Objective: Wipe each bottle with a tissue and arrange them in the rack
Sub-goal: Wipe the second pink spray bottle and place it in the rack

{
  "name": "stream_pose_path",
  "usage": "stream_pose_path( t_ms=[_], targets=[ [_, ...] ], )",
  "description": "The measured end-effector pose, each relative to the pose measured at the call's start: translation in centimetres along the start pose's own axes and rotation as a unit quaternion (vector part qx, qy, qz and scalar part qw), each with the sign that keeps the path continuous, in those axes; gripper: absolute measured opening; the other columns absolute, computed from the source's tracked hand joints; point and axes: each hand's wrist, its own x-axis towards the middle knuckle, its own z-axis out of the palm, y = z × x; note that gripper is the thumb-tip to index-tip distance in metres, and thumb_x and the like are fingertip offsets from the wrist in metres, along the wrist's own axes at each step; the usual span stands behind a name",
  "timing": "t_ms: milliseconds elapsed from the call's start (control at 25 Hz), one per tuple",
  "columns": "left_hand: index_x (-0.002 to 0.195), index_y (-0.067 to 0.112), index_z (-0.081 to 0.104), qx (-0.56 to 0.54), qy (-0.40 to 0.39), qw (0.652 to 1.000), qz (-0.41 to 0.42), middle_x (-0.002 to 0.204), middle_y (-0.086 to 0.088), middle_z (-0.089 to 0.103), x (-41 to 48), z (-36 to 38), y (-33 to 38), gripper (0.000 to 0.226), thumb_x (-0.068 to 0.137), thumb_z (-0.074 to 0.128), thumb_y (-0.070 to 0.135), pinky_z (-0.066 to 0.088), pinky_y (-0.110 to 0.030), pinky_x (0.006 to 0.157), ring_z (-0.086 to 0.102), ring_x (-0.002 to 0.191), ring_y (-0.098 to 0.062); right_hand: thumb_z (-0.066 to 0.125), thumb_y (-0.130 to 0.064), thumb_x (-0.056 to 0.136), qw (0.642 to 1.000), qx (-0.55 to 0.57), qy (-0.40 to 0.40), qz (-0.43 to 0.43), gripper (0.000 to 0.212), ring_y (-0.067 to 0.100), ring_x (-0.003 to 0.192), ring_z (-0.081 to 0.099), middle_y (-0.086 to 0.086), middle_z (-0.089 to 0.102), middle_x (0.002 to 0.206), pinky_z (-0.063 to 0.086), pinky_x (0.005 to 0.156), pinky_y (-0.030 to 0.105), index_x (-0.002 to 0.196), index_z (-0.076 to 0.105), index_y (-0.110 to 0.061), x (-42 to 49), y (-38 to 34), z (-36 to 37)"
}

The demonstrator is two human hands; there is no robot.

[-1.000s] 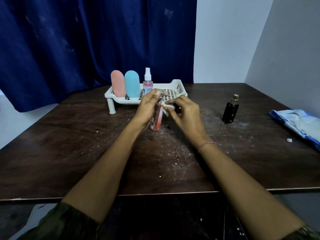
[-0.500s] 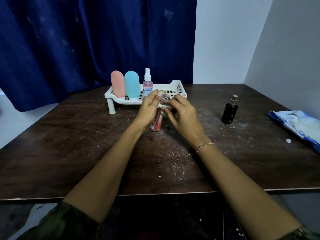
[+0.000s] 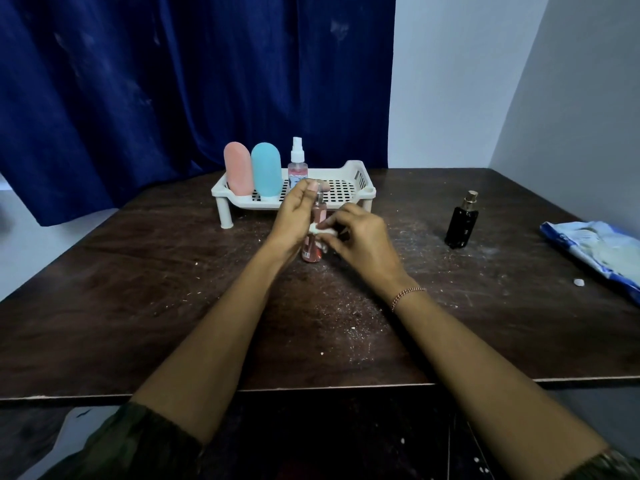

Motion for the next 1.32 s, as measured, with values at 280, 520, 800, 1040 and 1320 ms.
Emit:
stream_pose_path(
  t_ms=[280, 520, 800, 1040, 1320],
  targets=[
    [0.088, 0.019, 0.056, -0.005, -0.007, 1.000, -0.006, 0.081, 0.001, 0.055, 0.0, 0.3, 0.2, 0.024, 0.101, 0.036, 0.020, 0.046, -0.016, 0.056, 0.054, 0.062, -0.004, 0.073, -0.011, 0.076, 0.999, 0.008, 0.032, 0.013, 0.016, 0.013, 0.076, 0.057, 0.006, 0.061, 0.088, 0.053, 0.073, 0.028, 0.089, 0.068, -0.004, 0.2, -0.1, 0.3],
    [0.084, 0.020, 0.058, -0.033, 0.032, 0.998, -0.034, 0.072, 0.003, 0.054, -0.1, 0.3, 0.4, 0.027, 0.100, 0.037, 0.022, 0.041, -0.019, 0.056, 0.049, 0.062, -0.005, 0.076, -0.011, 0.073, 0.996, -0.008, -0.091, 0.012, 0.014, 0.011, 0.076, 0.052, 0.005, 0.060, 0.087, 0.046, 0.072, 0.026, 0.083, 0.067, -0.007, -0.2, 0.1, 0.5],
    [0.080, 0.018, 0.051, 0.002, -0.015, 1.000, 0.008, 0.064, 0.015, 0.057, -0.9, 0.6, 0.9, 0.021, 0.099, 0.041, 0.020, 0.041, -0.012, 0.057, 0.054, 0.056, 0.007, 0.074, -0.010, 0.074, 0.995, -0.020, -0.098, 0.024, 0.014, 0.019, 0.080, 0.058, 0.007, 0.061, 0.090, 0.049, 0.075, 0.032, 0.085, 0.067, -0.006, -0.1, 0.0, 0.4],
    [0.083, 0.017, 0.060, 0.017, -0.013, 1.000, 0.010, 0.064, 0.002, 0.053, -0.5, 0.0, 0.6, 0.029, 0.100, 0.038, 0.026, 0.041, -0.014, 0.048, 0.050, 0.048, 0.000, 0.072, -0.008, 0.076, 0.998, -0.020, -0.053, 0.005, 0.013, 0.013, 0.079, 0.054, 0.006, 0.060, 0.091, 0.043, 0.074, 0.023, 0.087, 0.066, -0.005, 0.0, -0.3, 0.4],
    [0.082, 0.014, 0.060, -0.012, 0.005, 1.000, -0.002, 0.057, 0.006, 0.054, -0.4, 0.2, 0.8, 0.033, 0.101, 0.034, 0.024, 0.037, -0.014, 0.045, 0.047, 0.044, 0.002, 0.074, -0.009, 0.074, 0.994, -0.022, -0.099, 0.027, 0.012, 0.009, 0.075, 0.049, -0.004, 0.052, 0.084, 0.047, 0.074, 0.027, 0.083, 0.066, -0.008, -0.1, -0.2, 0.7]
  ],
)
